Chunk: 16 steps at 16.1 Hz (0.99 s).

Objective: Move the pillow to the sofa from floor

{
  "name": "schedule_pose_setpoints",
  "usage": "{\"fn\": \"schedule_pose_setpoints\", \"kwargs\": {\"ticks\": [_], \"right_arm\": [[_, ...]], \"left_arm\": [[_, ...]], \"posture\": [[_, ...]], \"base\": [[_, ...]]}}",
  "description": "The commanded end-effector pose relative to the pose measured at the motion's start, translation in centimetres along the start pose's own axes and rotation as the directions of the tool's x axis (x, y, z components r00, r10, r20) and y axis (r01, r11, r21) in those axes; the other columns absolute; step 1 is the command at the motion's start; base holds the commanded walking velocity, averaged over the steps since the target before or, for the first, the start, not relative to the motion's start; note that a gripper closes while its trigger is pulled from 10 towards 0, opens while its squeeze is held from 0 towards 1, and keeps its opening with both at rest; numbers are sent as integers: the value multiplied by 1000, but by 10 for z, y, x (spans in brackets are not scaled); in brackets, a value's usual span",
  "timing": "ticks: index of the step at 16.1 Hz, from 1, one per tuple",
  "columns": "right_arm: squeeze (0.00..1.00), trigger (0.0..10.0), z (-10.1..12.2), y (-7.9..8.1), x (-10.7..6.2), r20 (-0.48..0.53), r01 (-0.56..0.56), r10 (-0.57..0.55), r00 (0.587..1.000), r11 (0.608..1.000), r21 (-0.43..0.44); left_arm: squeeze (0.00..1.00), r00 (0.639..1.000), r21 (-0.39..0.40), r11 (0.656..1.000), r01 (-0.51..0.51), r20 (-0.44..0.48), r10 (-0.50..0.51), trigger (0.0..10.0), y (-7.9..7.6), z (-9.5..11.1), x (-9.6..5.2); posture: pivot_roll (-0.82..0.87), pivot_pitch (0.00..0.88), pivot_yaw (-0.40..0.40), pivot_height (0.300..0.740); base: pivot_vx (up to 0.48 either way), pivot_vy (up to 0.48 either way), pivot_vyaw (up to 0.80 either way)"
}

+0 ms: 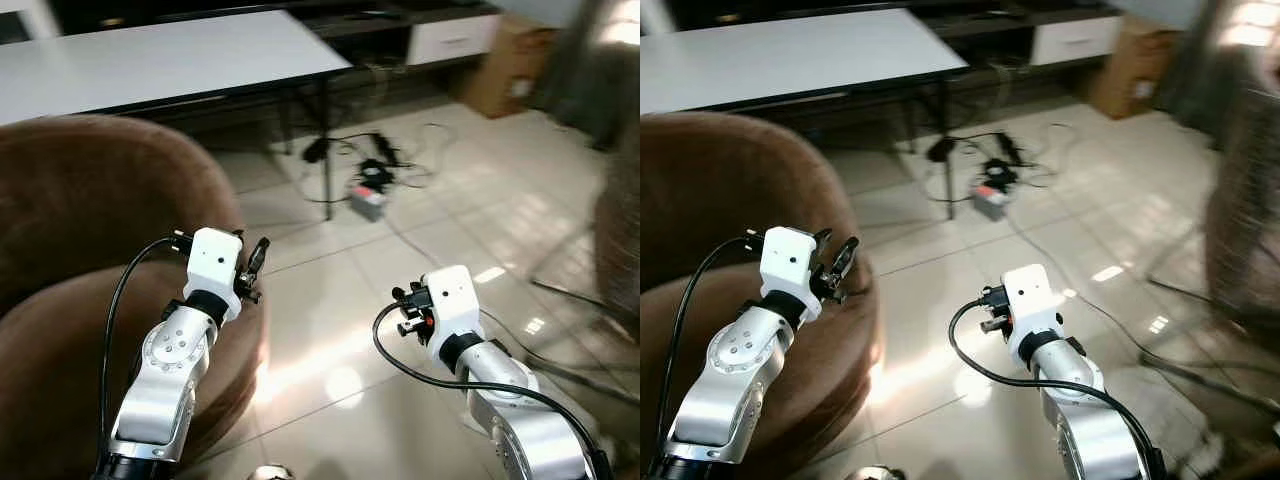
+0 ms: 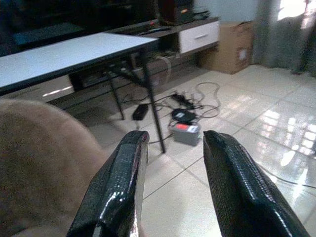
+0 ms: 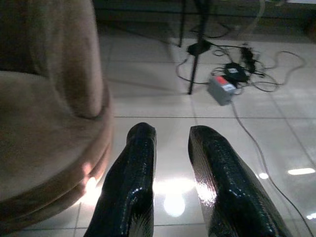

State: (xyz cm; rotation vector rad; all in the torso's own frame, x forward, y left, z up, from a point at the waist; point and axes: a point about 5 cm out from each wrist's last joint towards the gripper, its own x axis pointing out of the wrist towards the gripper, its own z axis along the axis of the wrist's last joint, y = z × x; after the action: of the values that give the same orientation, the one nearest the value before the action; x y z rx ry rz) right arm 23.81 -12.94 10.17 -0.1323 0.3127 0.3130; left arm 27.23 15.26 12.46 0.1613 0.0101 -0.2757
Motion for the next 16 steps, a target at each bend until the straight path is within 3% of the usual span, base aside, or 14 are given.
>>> {"fn": "schedule_pose_setpoints", "kwargs": {"ticks": [1, 16], "right_arm": [[0, 10000, -1, -2, 0, 0, 18, -18, 1000, 1000, 2], [0, 10000, 2, -9, 0, 30, 11, -11, 999, 1000, -1]], "left_arm": [[0, 1000, 12, 1000, 6, -13, -6, 10000, 1, -2, 0], [0, 1000, 21, 1000, -19, -3, 19, 10000, 9, -1, -3]], "posture": [[-10, 0, 27, 740], [-3, 0, 31, 740]], "base": [[0, 0, 800], [0, 0, 800]]}}
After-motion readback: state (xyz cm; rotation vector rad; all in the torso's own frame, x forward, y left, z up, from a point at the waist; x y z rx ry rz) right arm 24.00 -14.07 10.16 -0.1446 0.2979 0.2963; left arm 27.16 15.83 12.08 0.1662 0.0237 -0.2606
